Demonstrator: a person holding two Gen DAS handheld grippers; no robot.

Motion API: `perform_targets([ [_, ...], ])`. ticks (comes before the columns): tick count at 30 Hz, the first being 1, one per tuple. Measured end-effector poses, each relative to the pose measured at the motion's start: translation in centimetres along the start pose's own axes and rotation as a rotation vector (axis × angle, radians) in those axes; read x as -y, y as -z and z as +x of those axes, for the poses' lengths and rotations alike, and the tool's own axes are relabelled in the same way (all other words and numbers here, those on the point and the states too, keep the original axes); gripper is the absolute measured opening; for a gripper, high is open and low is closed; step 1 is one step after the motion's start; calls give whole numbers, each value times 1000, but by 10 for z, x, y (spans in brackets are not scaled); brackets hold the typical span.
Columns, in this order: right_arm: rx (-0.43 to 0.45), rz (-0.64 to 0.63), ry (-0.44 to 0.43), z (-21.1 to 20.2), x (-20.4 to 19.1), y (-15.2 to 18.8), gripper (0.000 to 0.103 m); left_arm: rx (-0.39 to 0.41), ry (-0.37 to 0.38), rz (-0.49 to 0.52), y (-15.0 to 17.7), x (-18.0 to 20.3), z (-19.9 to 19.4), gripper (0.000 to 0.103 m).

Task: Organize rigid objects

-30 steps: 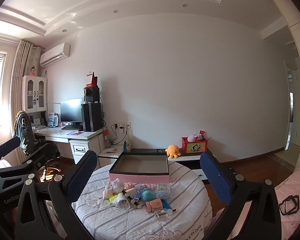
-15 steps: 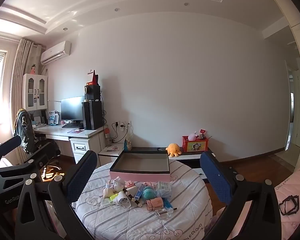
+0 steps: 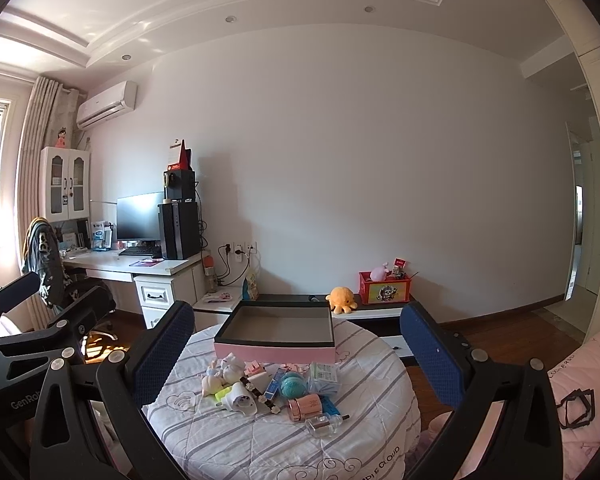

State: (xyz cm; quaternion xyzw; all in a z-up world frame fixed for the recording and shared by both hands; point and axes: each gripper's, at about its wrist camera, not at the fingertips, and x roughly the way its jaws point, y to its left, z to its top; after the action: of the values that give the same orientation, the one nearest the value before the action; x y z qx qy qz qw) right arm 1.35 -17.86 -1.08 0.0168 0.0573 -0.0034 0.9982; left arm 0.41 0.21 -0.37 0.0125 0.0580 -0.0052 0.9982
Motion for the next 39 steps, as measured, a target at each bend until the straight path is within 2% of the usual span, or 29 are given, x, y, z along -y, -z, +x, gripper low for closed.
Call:
perform_targets([
  [39,-9,-1,-6,0,-3,1,103,-7,-3,2,3,0,3,103],
])
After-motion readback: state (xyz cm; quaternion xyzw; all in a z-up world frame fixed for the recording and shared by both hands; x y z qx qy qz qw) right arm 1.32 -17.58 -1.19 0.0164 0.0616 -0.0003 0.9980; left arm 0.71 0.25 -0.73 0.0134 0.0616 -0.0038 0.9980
